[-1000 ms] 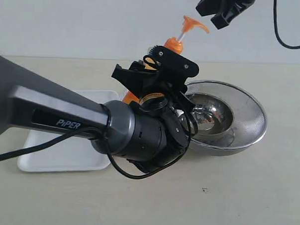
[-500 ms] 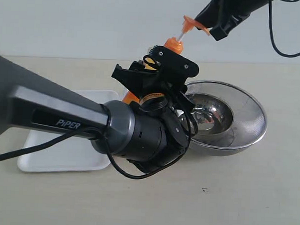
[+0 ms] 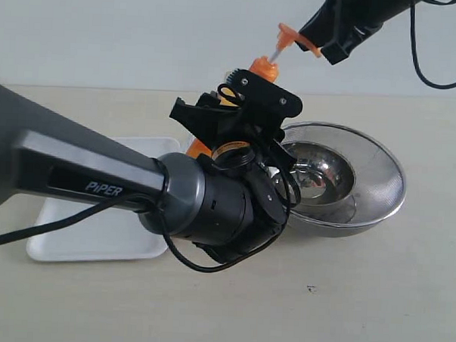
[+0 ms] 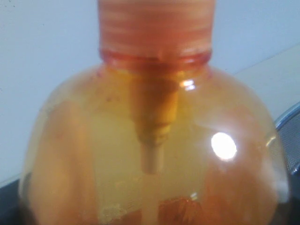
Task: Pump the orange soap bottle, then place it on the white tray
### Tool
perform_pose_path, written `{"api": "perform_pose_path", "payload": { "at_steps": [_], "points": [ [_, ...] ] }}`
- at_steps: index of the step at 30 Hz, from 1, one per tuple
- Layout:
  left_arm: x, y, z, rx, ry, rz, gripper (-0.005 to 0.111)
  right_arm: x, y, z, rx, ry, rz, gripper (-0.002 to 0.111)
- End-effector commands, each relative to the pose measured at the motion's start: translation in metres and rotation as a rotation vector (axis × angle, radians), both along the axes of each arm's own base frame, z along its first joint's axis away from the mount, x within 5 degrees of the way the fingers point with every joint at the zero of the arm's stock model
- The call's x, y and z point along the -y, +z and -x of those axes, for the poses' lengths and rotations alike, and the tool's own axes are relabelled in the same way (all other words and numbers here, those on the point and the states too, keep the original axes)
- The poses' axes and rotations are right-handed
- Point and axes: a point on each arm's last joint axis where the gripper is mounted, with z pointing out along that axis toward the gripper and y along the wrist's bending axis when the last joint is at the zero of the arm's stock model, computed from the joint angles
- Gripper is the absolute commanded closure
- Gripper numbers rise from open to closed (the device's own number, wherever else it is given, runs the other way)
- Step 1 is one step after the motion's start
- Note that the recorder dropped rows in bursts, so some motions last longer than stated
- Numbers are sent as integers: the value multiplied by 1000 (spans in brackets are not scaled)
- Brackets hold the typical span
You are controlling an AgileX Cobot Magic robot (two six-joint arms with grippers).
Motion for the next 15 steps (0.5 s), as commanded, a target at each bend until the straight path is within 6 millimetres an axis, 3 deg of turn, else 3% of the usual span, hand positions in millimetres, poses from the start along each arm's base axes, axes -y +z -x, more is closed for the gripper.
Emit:
{"api": "perform_pose_path", "payload": {
  "at_steps": [1,8,15],
  "points": [
    [2,20,-1,100,-3,-10,102,0,3,5,-12,16,2,108],
    [2,20,-1,100,-3,-10,102,0,3,6,-20,24,5,108],
    [2,20,-1,100,-3,-10,102,4,10,-1,80,-42,20,108]
  ]
}}
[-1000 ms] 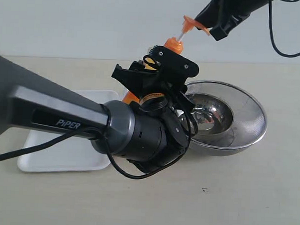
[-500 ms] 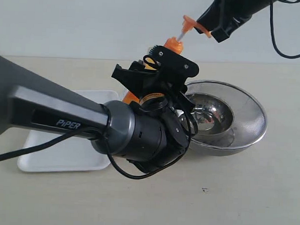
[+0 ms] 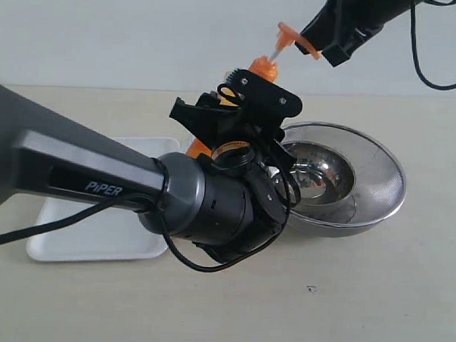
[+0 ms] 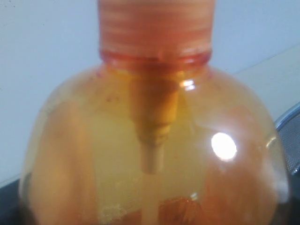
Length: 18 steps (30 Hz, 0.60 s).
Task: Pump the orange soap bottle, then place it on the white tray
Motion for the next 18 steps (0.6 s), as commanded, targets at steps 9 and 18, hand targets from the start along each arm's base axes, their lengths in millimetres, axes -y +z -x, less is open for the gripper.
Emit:
{"api": "perform_pose_path", "payload": {
  "at_steps": [9,18],
  "points": [
    [3,20,-1,99,-15,-14,102,8,47,8,147,-1,57,108],
    [8,20,4,104,-37,-25,102,6,63,20,83,95,74,108]
  ]
}}
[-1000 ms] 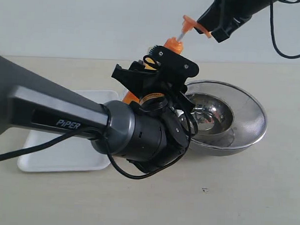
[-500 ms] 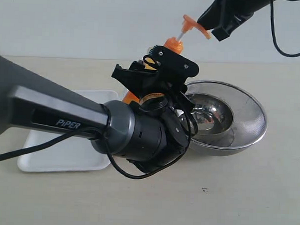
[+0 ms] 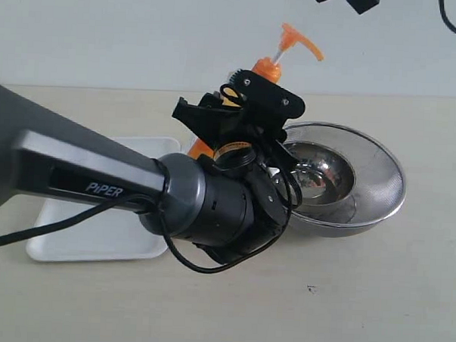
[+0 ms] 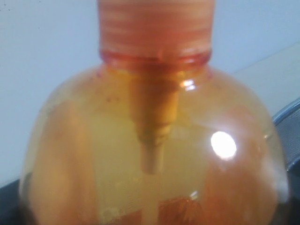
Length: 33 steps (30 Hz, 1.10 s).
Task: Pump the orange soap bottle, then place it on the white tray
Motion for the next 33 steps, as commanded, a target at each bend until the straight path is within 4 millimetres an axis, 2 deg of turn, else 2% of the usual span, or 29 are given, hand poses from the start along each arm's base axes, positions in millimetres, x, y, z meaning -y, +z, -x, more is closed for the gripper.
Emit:
{"api": "perform_pose_path", "payload": {
  "at_steps": [1,8,33],
  "points": [
    [7,21,4,108,-28,-23,102,0,-1,2,-30,26,10,108],
    [8,21,4,111,-33,-23,102,-4,-16,-5,-96,39,3,108],
    [8,21,4,113,-29,-23,102,-5,-18,-2,-140,56,-8,108]
  ]
}}
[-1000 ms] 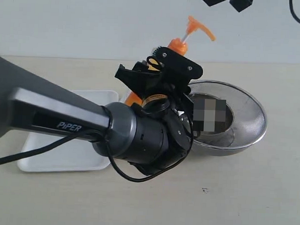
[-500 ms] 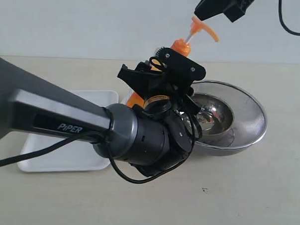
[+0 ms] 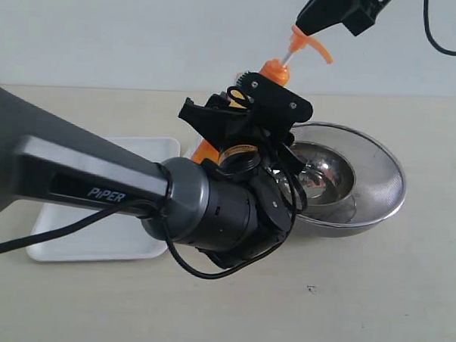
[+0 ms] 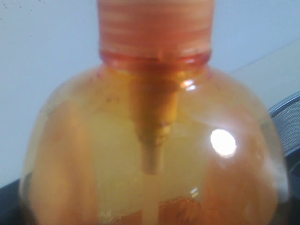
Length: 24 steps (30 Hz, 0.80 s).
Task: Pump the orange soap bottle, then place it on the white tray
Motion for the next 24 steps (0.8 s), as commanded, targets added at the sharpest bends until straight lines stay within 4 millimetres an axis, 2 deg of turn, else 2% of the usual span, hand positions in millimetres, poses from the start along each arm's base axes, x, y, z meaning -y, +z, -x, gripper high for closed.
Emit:
{"api": "perform_pose_path", "payload": {
  "at_steps": [1,15,24],
  "points": [
    [2,21,0,107,0,-15,102,1,3,0,15,-8,3,108],
    [2,21,0,107,0,-15,102,2,2,-3,29,-19,14,108],
    [2,21,0,110,2,-15,102,0,-12,-11,-6,-19,22,108]
  ]
}}
